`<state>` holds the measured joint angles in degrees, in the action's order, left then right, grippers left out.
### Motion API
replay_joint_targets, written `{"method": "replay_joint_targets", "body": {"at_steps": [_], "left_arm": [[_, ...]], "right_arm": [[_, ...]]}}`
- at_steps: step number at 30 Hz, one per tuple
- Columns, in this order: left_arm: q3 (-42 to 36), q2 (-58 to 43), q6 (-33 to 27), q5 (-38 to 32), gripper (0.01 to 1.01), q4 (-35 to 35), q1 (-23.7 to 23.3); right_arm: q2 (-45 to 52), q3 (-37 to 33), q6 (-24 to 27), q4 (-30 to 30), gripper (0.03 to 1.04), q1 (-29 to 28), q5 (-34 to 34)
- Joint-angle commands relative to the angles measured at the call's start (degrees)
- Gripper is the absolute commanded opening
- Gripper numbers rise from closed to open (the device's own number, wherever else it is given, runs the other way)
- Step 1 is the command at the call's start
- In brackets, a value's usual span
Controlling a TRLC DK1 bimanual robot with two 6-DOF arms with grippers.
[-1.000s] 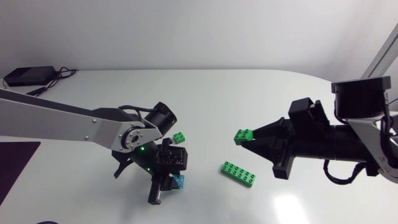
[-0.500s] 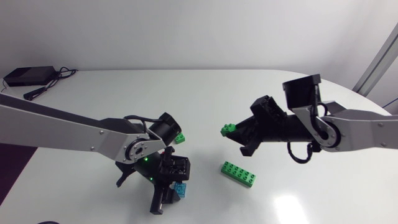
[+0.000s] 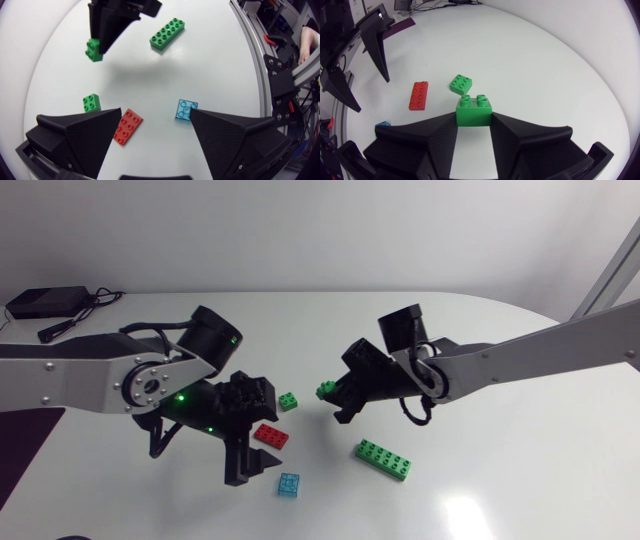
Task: Separate the duplo bricks
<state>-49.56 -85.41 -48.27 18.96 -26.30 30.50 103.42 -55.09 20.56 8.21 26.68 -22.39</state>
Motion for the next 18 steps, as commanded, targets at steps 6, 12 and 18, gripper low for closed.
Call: {"method": "replay_joint_targets", "body": {"at_steps": [6,12,18], "left_arm": [[-0.9,1.6,4.2,2.0,0.984,-0.2,-5.7],[-1.5,2.0,6.5,2.6,0.984,0.5,-8.5],[-1.7,1.8,7.0,3.5,0.984,0.7,-10.3]], "right_arm": [[9.4,-5.3,0.2,1.6,0.26,2.9,1.0],[12.0,-7.8,-0.6,3.1,0.26,3.3,1.2],[12.2,-8.8,-0.1,1.0,0.27,3.6,1.6]]}}
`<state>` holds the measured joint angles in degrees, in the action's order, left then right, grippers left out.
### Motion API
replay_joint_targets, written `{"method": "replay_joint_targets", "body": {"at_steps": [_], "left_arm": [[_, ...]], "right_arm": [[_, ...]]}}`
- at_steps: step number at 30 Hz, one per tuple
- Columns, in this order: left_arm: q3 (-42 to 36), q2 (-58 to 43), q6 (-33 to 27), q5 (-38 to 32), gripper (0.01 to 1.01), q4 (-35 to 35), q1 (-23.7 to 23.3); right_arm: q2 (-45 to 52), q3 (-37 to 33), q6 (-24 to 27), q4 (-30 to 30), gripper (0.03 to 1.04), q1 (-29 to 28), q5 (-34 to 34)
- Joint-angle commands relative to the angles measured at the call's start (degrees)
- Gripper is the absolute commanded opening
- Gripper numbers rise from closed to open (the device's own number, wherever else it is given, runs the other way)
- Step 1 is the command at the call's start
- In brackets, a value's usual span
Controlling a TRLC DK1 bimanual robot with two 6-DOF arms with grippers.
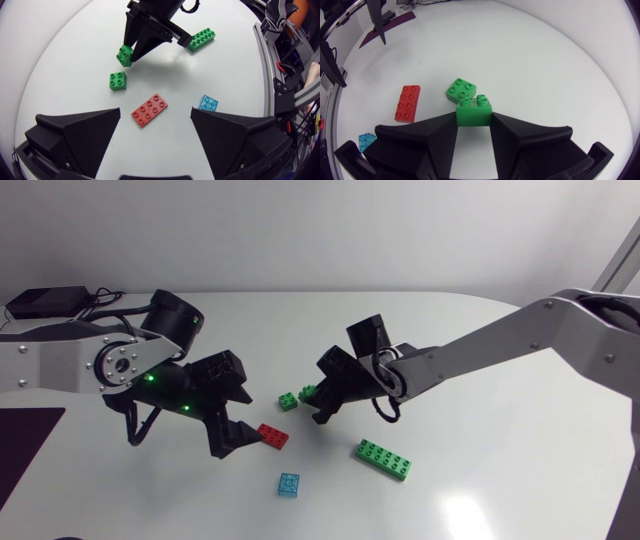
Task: Separate the duplo bricks
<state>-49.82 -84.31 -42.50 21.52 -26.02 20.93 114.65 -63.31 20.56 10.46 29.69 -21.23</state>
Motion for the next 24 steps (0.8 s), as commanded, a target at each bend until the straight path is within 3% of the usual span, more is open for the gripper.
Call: {"method": "replay_joint_targets", "body": {"at_steps": [1,10,24], "left_arm": [[-1.4,0.7,1.1,0.9,0.984,0.4,-0.9],[-2.2,-0.4,1.2,0.9,0.984,0.6,-1.2],[-1.3,-1.0,0.8,1.0,0.984,0.7,-1.9]], "right_arm": [[0.9,-0.4,0.2,-1.5,0.27,0.8,0.4],[0.8,-0.9,0.9,-3.1,0.28,0.9,0.5],[2.7,0.9,7.0,-4.2,0.27,-2.9,-0.8]]}}
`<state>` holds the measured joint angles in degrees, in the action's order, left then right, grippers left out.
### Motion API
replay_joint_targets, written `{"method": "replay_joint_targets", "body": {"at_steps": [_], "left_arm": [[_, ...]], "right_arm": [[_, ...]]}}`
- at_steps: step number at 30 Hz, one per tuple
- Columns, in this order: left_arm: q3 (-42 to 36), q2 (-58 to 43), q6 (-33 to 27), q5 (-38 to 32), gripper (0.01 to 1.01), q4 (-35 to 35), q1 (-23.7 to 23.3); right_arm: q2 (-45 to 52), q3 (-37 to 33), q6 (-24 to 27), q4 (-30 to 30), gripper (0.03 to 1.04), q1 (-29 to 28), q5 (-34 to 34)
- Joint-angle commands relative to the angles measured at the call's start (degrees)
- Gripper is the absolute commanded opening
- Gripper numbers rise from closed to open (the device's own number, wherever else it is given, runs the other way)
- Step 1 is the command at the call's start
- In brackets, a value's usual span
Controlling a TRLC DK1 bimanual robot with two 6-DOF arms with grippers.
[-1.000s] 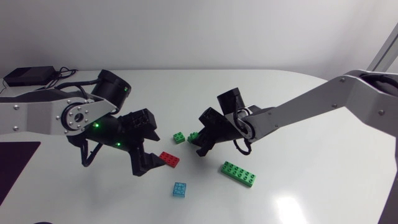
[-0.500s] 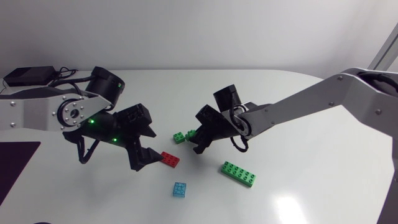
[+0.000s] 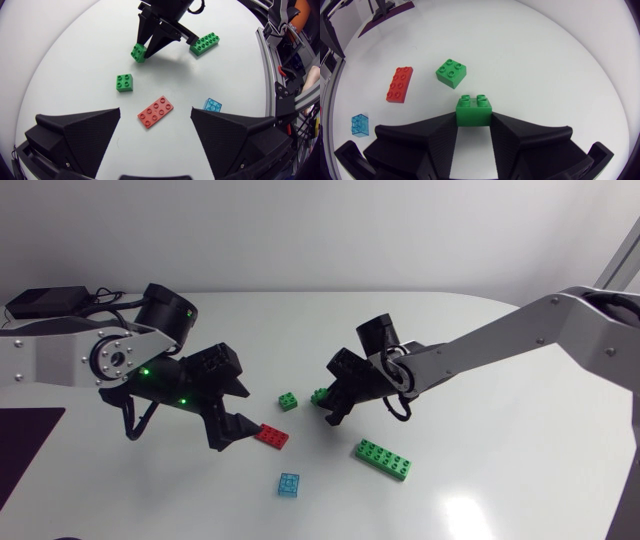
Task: Separate the duplo bricks
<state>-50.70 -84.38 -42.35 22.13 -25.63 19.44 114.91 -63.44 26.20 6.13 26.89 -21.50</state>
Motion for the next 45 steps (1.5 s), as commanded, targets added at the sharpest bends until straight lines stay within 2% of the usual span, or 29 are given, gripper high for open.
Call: {"method": "replay_joint_targets", "body": {"at_steps": [1,10,14,19,25,27,34,35,37,42,43,45], "left_arm": [[-0.5,-1.0,0.7,0.5,0.984,0.3,-0.5],[-0.2,-1.8,0.8,0.5,0.984,0.8,-0.3],[-0.4,-1.9,1.0,0.5,0.984,1.3,0.1],[-0.4,-2.6,1.3,0.5,0.984,1.8,0.6],[-0.6,-2.9,1.7,0.5,0.984,1.9,1.2],[-0.7,-2.9,1.7,0.5,0.984,1.9,1.2],[-0.5,-2.7,1.7,0.5,0.984,1.9,1.0],[-0.4,-2.7,1.7,0.5,0.984,1.9,1.0],[-0.3,-2.7,1.7,0.5,0.984,1.9,1.0],[-0.4,-2.7,1.7,0.5,0.984,1.9,1.1],[-0.5,-2.7,1.7,0.5,0.984,1.9,1.2],[-0.5,-2.6,1.7,0.5,0.984,1.9,1.2]], "right_arm": [[2.6,1.4,1.3,0.6,0.27,-0.1,-0.8],[3.6,4.0,2.3,3.6,0.28,0.5,-1.0],[3.1,5.4,2.8,3.7,0.44,0.1,-1.0],[1.9,7.6,3.7,3.4,0.68,-0.6,-1.1],[0.1,9.0,4.0,3.3,0.88,-1.3,-1.1],[-1.4,9.2,4.0,2.8,0.92,-1.8,-1.1],[-8.6,9.1,4.0,-1.1,0.92,-2.8,-1.8],[-9.0,9.0,4.0,-1.6,0.89,-3.3,-1.8],[-9.0,9.0,4.6,-1.8,0.75,-4.1,-1.8],[-7.8,10.1,5.8,-1.8,0.34,-4.9,-1.8],[-7.4,10.3,5.9,-1.6,0.28,-4.9,-1.6],[-6.2,10.1,6.3,-1.5,0.28,-4.9,-1.4]]}}
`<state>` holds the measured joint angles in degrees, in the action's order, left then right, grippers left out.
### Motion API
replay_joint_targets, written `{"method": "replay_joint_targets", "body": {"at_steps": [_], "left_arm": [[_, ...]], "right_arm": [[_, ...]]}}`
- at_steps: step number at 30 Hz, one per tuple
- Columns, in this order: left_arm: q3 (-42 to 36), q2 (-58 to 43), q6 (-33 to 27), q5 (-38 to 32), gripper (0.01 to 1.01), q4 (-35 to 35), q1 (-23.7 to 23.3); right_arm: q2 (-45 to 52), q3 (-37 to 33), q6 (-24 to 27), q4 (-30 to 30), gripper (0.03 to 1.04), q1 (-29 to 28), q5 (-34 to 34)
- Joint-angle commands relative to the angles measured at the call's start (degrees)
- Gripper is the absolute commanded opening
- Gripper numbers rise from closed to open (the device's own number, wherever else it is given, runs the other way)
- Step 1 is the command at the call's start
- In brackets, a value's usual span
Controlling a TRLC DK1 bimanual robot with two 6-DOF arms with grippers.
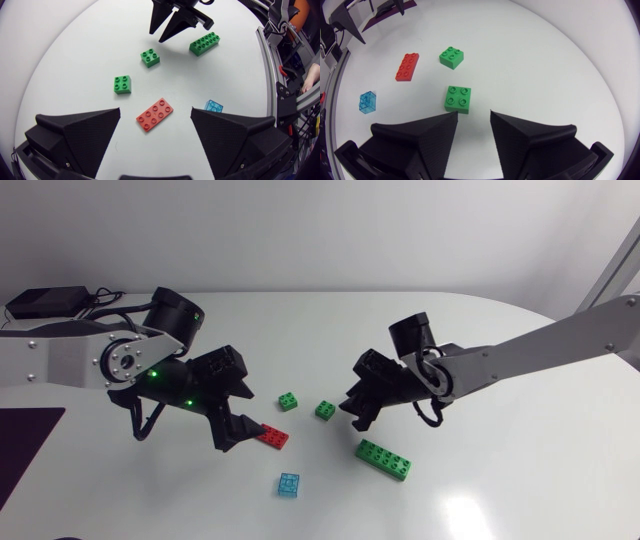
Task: Separate the duplo bricks
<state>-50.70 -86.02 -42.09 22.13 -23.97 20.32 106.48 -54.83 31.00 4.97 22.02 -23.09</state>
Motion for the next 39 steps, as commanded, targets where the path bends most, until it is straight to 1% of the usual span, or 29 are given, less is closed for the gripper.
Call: {"method": "replay_joint_targets", "body": {"at_steps": [1,7,17,28,29,32,37,38,39], "left_arm": [[-0.6,-0.9,1.4,0.5,0.984,0.2,0.3],[-0.3,-0.6,1.4,0.5,0.984,0.2,0.2],[0.3,-0.3,0.6,0.7,0.984,0.2,-1.8],[0.7,-0.7,-0.9,1.9,0.984,0.2,-3.8],[0.7,-0.7,-0.9,2.0,0.984,0.2,-3.9],[1.0,-0.7,-0.9,2.0,0.984,0.2,-4.0],[1.0,-0.7,-1.1,2.3,0.984,0.2,-4.8],[0.9,-0.7,-1.1,2.3,0.984,0.3,-5.1],[0.9,-0.6,-1.1,2.3,0.984,0.2,-5.3]], "right_arm": [[2.9,1.2,1.6,-0.3,0.28,0.0,0.3],[5.1,-0.4,1.1,-0.1,0.28,2.2,0.9],[9.0,-5.1,-0.2,0.0,0.28,5.1,1.8],[12.9,-12.2,-1.6,-0.5,0.28,6.0,1.9],[13.1,-12.8,-1.6,-0.8,0.27,6.2,1.9],[13.4,-13.2,-1.6,-1.4,0.27,6.2,1.8],[9.7,-10.7,-1.6,-1.2,0.28,6.0,2.2],[8.6,-9.9,-1.6,-1.1,0.28,5.8,2.5],[7.5,-9.1,-1.6,-0.9,0.31,5.3,3.0]]}}
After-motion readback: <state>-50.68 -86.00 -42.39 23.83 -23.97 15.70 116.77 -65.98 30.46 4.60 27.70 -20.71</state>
